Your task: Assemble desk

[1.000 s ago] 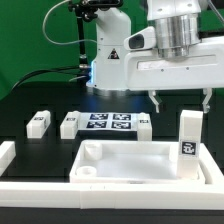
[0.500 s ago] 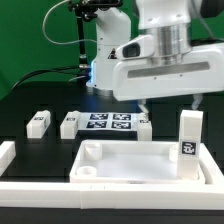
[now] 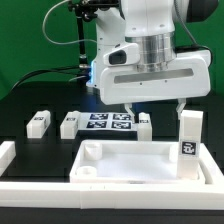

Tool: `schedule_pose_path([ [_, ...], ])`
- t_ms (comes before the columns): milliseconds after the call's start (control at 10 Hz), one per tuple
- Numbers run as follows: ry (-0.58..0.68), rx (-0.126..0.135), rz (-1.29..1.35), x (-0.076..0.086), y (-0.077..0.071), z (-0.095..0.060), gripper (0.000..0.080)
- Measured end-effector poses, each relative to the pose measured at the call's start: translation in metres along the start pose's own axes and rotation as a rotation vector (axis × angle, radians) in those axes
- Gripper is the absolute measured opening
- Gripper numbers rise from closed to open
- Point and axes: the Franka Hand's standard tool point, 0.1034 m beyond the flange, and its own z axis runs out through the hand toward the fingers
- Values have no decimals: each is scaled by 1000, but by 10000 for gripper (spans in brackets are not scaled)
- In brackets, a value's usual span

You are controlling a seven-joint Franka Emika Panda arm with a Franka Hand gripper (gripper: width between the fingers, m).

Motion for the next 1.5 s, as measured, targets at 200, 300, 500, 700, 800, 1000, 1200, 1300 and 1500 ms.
schedule_pose_path([
  [200, -139, 1, 8, -6, -1, 2, 649],
  [300, -222, -39, 6, -13, 3, 8, 649],
  [500, -357, -81, -5, -20, 15, 17, 649],
  [700, -522, -77, 20, -31, 21, 16, 649],
  [800, -629, -75, 27, -35, 21, 16, 649],
  [1000, -739, -75, 35, -36, 23, 22, 649],
  [1200, -809, -81, 37, -38, 23, 33, 649],
  [1300, -807, -79, 37, -37, 24, 31, 649],
  [1500, -803, -81, 37, -39, 24, 36, 649],
])
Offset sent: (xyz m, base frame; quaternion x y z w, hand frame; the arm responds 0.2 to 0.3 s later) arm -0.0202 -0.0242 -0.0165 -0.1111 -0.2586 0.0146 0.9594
